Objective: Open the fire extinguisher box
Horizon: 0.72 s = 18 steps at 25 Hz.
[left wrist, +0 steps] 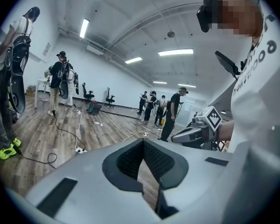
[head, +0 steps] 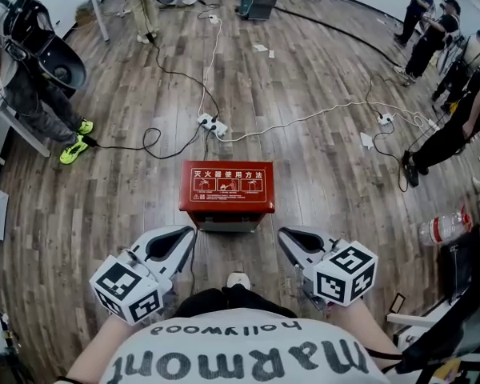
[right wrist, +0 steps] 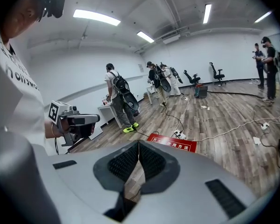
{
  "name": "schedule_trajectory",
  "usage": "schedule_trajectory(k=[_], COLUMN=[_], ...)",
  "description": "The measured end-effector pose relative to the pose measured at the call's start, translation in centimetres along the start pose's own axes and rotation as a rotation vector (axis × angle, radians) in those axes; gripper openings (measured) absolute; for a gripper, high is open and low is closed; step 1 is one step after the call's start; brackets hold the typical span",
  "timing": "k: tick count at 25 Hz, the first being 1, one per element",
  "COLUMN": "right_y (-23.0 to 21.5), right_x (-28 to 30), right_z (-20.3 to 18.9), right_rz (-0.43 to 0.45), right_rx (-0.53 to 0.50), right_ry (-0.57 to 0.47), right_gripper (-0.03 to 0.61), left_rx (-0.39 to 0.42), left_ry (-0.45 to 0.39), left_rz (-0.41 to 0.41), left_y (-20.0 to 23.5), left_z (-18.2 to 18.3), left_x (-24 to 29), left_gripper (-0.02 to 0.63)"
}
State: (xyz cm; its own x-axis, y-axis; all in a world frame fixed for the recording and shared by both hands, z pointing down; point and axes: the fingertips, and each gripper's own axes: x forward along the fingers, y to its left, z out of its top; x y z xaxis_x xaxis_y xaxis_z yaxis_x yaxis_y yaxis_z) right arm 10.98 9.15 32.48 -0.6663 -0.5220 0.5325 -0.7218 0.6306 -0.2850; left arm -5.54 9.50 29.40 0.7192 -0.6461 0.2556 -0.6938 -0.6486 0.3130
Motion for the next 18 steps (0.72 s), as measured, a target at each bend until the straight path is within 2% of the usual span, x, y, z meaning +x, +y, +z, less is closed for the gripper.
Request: schedule_trajectory(k=[4, 11, 18], right_y=[-1.2, -3.3, -4.9], right_x=[0.8, 2.6, 5.2], right_z=[0.8, 1.3, 0.9], right_rz=[0.032, 0.078, 0.075], right_rx=[-0.019, -0.044, -0.004], right_ry=[0.008, 0.028, 0.046], right_gripper=[0.011, 0.011, 0.011], left_rx=[-0.022, -0.069, -0.093], left_ry=[-0.002, 0.000, 0.056], left_rz=[0.034, 0.138, 0.127], left_y=[0.6, 1.8, 3.0], left_z=[-0.1, -0.8, -2.2], left_x=[1.2, 2.3, 3.7], left_gripper=[0.006, 0.006, 0.006])
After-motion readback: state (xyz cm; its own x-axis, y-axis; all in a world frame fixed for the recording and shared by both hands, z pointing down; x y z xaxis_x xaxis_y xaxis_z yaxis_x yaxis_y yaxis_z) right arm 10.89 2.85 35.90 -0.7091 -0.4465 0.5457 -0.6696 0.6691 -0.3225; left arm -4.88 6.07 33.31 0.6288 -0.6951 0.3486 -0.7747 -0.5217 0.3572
